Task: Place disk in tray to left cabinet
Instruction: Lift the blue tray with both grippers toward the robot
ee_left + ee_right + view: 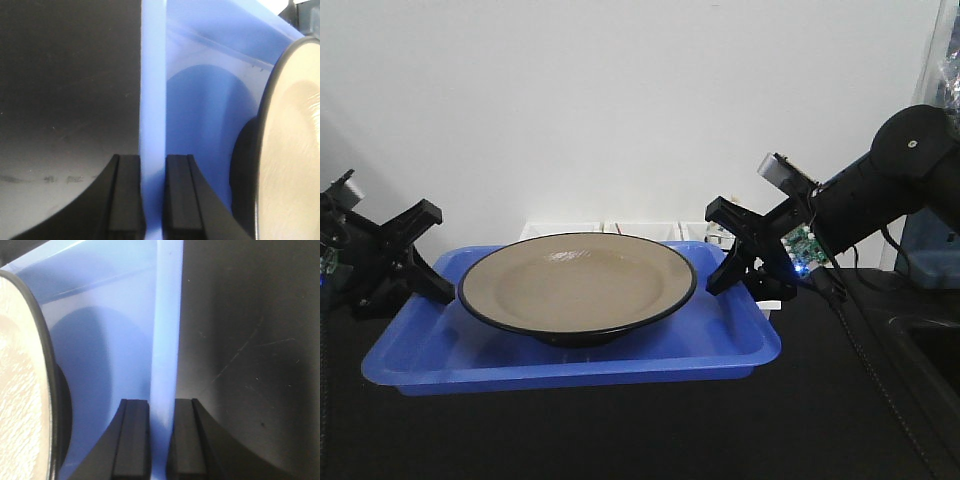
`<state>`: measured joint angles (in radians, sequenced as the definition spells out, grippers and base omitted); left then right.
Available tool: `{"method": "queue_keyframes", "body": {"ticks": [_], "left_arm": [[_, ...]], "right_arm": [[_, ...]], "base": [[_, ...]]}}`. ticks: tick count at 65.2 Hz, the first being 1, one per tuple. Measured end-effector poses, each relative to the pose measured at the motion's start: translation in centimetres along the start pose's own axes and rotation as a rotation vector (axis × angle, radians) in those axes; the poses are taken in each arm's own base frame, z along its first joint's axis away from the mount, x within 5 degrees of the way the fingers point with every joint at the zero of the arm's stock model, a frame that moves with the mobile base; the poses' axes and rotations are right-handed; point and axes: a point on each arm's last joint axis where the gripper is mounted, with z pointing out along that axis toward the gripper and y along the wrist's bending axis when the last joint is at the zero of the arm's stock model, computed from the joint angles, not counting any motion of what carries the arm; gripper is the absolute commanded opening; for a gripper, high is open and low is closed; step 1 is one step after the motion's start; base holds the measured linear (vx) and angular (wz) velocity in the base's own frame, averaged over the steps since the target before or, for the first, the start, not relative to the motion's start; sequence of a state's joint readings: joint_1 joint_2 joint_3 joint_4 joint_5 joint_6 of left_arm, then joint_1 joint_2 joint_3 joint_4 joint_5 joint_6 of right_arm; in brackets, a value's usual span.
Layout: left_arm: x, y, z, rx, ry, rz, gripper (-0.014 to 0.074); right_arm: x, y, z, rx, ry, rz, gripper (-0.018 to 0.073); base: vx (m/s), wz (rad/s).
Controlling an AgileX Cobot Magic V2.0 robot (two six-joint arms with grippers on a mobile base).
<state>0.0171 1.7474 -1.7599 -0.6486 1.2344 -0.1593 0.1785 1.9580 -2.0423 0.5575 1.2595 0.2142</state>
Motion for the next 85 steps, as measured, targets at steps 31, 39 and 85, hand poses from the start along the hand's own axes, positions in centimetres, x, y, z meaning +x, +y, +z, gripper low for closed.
{"method": "queue_keyframes", "body": {"ticks": [31,39,85], "left_arm": [[-0.03,-0.02,0.00,0.002,-0.004,0.001,0.0000],[-0.03,-0.02,0.00,0.002,-0.004,0.001,0.0000],[-0.03,-0.03,0.00,0.003,-0.004,0.001,0.0000]], "right_arm": [[0.00,0.00,0.00,0.000,0.000,0.000,-0.0004],[0.00,0.00,0.00,0.000,0.000,0.000,-0.0004],[0.00,0.00,0.00,0.000,0.000,0.000,-0.0004]], "base": [[0.00,0.00],[0.00,0.00],[-0.01,0.00]]}}
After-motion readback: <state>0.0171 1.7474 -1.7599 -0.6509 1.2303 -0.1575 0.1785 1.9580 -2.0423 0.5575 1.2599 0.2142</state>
